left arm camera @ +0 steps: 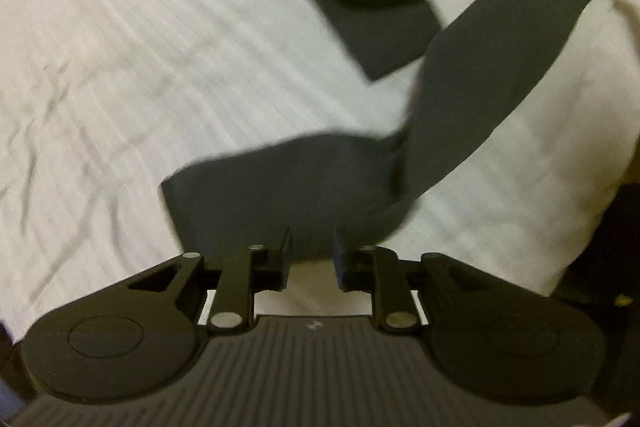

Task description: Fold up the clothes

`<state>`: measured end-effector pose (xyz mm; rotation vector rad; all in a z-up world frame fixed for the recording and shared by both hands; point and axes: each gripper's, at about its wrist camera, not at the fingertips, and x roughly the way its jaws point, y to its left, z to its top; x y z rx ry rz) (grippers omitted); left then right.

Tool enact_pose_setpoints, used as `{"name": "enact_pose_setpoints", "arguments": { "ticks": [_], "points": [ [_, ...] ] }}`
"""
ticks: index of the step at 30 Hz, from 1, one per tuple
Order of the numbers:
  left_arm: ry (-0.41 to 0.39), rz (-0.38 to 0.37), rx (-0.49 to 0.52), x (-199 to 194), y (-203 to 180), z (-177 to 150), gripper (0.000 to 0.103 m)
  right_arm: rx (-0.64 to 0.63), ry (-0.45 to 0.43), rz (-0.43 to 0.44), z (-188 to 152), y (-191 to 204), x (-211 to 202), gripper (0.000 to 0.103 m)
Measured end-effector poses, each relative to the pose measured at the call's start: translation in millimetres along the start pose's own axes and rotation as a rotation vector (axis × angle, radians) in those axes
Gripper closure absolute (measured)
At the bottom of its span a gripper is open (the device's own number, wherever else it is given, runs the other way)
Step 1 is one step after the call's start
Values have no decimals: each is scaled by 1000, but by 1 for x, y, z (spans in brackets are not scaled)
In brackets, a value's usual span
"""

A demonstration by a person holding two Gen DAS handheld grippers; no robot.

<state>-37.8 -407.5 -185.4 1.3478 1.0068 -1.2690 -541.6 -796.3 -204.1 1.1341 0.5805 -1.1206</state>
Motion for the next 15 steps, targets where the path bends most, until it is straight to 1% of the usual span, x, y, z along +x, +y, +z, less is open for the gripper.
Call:
{"name": "enact_pose_setpoints", "arguments": {
  "ticks": [1, 2, 3, 5, 6, 7, 8, 10, 12, 14, 15],
  "points": [
    [-10, 22, -6, 0, 1, -12, 63, -13, -9, 7, -12, 5, -5, 16],
    [-23, 42, -11, 0, 2, -24, 61, -27, -14, 16, -23, 10, -9, 16],
    [-35, 62, -17, -1, 3, -36, 60, -44, 1, 36, -35, 15, -10, 16],
    [-72, 113, 59, 5, -7, -55, 47, -82, 61, 70, -62, 32, -8, 16],
    [-92, 139, 102, 8, -12, -64, 45, -99, 93, 89, -75, 41, -8, 16],
    [-111, 165, 145, 11, -18, -73, 41, -120, 133, 110, -89, 50, -7, 16],
    [-130, 190, 188, 14, -23, -83, 40, -141, 168, 126, -102, 60, -5, 16],
    [-164, 273, 356, 28, -38, -94, 40, -185, 240, 159, -128, 80, -1, 16],
    [-217, 336, 497, 48, -44, -96, 40, -226, 291, 185, -149, 99, 3, 16],
    [-277, 359, 585, 67, -46, -91, 40, -262, 323, 202, -168, 114, 5, 16],
    [-294, 354, 619, 76, -47, -87, 41, -273, 332, 205, -176, 120, 5, 16]
  ]
}}
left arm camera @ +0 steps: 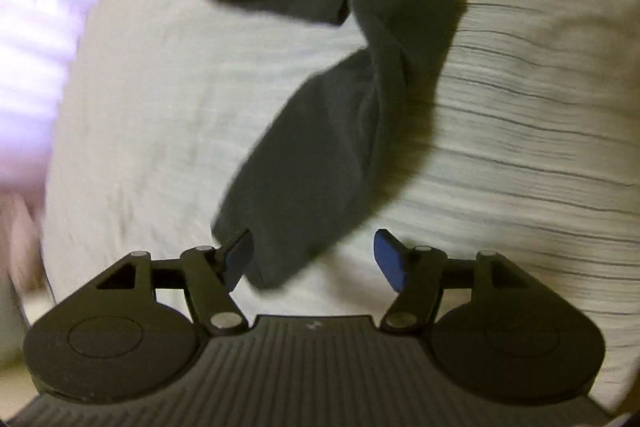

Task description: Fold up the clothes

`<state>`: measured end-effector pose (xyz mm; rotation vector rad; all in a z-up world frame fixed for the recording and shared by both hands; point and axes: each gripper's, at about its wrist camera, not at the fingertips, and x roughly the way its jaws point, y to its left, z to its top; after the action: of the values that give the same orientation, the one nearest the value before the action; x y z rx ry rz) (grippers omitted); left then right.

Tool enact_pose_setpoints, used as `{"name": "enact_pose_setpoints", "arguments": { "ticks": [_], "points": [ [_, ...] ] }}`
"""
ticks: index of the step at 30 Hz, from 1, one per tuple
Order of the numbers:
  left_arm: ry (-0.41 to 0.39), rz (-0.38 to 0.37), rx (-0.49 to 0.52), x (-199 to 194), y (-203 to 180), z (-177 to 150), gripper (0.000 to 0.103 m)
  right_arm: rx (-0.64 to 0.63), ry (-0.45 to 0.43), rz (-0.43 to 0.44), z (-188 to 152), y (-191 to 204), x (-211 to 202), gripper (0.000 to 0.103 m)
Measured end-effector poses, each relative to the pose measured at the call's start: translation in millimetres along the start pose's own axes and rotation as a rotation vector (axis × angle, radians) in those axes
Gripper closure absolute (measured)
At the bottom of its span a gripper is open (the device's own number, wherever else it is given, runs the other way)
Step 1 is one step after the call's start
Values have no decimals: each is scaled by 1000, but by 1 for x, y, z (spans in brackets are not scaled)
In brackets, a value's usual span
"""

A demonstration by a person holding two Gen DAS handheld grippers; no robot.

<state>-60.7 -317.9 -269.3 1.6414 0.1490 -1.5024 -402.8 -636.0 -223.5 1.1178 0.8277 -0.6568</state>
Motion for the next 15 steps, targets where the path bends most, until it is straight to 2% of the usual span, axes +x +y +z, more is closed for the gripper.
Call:
{"name": "enact_pose_setpoints", "arguments": {
  "ticks": [1, 3, 4, 5, 7, 10, 11, 12, 13, 14, 15],
  "points": [
    [-18, -14, 28, 9, -2, 2, 45, -10, 9, 2, -5, 6, 3, 16],
    [-28, -41, 78, 20, -4, 1, 63, -25, 12, -11, -12, 14, 4, 16],
    [-31, -55, 103, 26, -6, 1, 83, -31, 7, -22, -15, 15, 3, 16],
    [-30, -79, 105, 26, -4, -1, 96, -35, 3, -34, -16, 17, 1, 16],
    [-27, -107, 67, 12, 4, -6, 97, -36, -1, -61, -16, 16, -2, 16],
    [9, -220, -91, -31, 36, -17, 98, -28, -22, -83, -17, 19, -5, 16],
    [25, -297, -161, -46, 50, -21, 98, -28, -30, -84, -16, 20, -6, 16],
    [43, -425, -262, -63, 70, -27, 98, -27, -39, -85, -15, 21, -7, 16],
    [40, -506, -325, -77, 86, -31, 98, -27, -48, -85, -13, 22, -8, 16],
    [32, -570, -374, -90, 99, -36, 97, -27, -56, -83, -12, 23, -9, 16],
    [51, -575, -386, -91, 107, -38, 97, -27, -63, -81, -10, 23, -9, 16]
  ]
}}
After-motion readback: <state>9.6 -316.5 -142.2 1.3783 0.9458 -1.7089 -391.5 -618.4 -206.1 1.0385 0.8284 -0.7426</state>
